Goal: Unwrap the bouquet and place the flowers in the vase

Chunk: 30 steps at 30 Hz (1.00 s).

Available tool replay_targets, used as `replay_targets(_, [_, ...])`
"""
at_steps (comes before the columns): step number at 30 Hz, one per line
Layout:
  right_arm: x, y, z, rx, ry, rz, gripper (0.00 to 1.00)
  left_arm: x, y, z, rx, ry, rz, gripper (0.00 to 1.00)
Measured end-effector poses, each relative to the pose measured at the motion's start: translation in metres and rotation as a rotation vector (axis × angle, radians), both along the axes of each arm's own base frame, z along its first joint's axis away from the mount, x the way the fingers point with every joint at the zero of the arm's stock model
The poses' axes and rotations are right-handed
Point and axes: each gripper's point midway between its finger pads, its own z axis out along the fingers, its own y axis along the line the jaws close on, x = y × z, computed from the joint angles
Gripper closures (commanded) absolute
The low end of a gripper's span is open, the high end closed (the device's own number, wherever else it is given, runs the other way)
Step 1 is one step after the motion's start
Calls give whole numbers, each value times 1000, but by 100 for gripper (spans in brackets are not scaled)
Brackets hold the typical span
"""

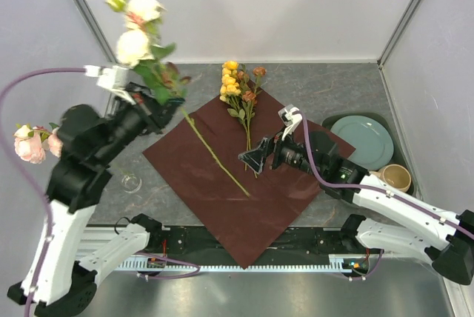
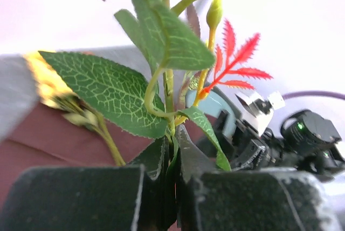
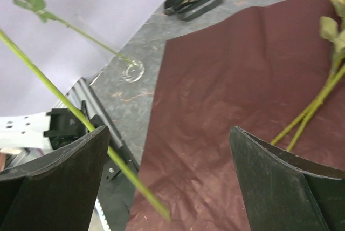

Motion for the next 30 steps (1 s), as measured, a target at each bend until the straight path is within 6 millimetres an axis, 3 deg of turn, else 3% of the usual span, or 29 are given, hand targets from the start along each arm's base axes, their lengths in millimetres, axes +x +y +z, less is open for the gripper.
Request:
replay_targets(4, [11, -11, -4, -33, -3, -82, 2, -20, 50, 65, 86, -205, 187, 98])
replay_targets(8, [17, -11, -16, -68, 18, -106, 2, -59, 107, 129, 126, -390, 388, 98])
replay_targets(11, [19, -8, -25, -91, 39, -109, 2, -81, 143, 156, 150, -473, 527, 98])
replay_targets(15, [20, -7, -35, -117, 59, -108, 2, -91, 178, 159, 209, -479, 673, 98])
replay_targets(20, [22, -5, -39, -129, 72, -109, 2, -90, 201, 151, 296, -446, 779, 98])
replay_targets(25, [23, -2, -40, -132, 76, -105, 2, -85, 211, 151, 352, -429, 835, 98])
replay_targets(30, [24, 0, -43, -140, 84, -103, 2, -70, 208, 148, 418, -407, 844, 98])
